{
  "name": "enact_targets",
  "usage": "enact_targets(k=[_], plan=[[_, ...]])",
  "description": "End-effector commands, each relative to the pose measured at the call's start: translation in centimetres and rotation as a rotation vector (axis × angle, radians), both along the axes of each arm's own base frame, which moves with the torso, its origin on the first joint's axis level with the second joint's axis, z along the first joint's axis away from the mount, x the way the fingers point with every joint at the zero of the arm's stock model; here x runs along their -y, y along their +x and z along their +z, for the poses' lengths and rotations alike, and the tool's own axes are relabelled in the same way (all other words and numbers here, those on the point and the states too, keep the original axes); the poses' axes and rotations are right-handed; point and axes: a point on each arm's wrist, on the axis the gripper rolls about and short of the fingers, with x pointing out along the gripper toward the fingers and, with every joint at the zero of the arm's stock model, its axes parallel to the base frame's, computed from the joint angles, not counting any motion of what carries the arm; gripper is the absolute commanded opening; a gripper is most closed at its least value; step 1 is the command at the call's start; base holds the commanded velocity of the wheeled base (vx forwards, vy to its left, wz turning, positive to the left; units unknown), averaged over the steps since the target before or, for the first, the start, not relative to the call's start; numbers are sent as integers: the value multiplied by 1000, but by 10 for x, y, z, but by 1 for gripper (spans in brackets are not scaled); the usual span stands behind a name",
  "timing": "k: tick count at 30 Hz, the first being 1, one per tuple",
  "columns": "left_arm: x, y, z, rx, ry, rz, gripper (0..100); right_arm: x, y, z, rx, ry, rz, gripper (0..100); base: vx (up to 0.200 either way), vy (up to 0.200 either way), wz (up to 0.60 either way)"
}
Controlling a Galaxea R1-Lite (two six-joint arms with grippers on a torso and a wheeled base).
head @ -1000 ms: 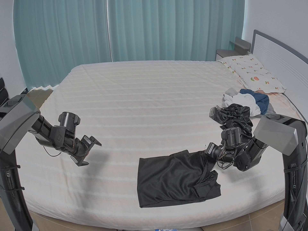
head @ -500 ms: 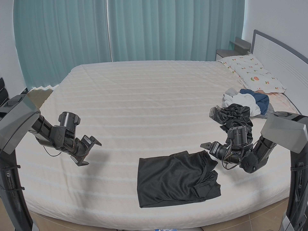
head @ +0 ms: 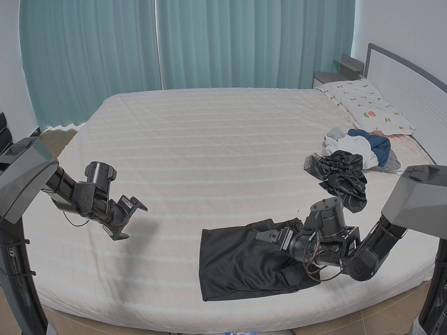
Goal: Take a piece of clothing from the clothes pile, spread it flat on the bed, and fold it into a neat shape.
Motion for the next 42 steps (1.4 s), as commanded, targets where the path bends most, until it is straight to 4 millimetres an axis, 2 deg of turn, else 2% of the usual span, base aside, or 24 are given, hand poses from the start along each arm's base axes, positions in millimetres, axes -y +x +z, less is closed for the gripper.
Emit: enact_targets(k=[1,6,11,14,18,22,27,31,34,35,37,42], plan=[[0,0,0,0,0,-2,100,-9,-8,-16,-45,-28,29,100,0,0,0],[0,0,0,0,-1,-1,100,-4,-13,-30,-88,-74,7,100,0,0,0],[0,0,0,0,-1,-1,100,7,-23,-30,-113,-93,-6,100,0,0,0],[0,0,0,0,-1,-1,100,15,-29,-29,-129,-107,-22,100,0,0,0],[0,0,0,0,-1,1,100,37,-42,-33,-178,-143,-68,100,0,0,0],[0,0,0,0,-1,1,100,56,-51,-28,-192,-154,-114,100,0,0,0],[0,0,0,0,-1,1,100,66,-58,-15,-165,-140,-133,100,0,0,0],[0,0,0,0,-1,1,100,63,-57,-2,-118,-111,-126,100,0,0,0],[0,1,0,1,-1,1,100,52,-51,6,-77,-88,-99,100,0,0,0],[0,1,0,1,-1,1,100,43,-47,7,-66,-79,-76,100,0,0,0],[0,1,0,1,-1,1,100,24,-42,2,-62,-76,-30,100,0,0,0],[0,1,0,1,-1,1,100,0,-35,-14,-71,-88,23,100,0,0,0]])
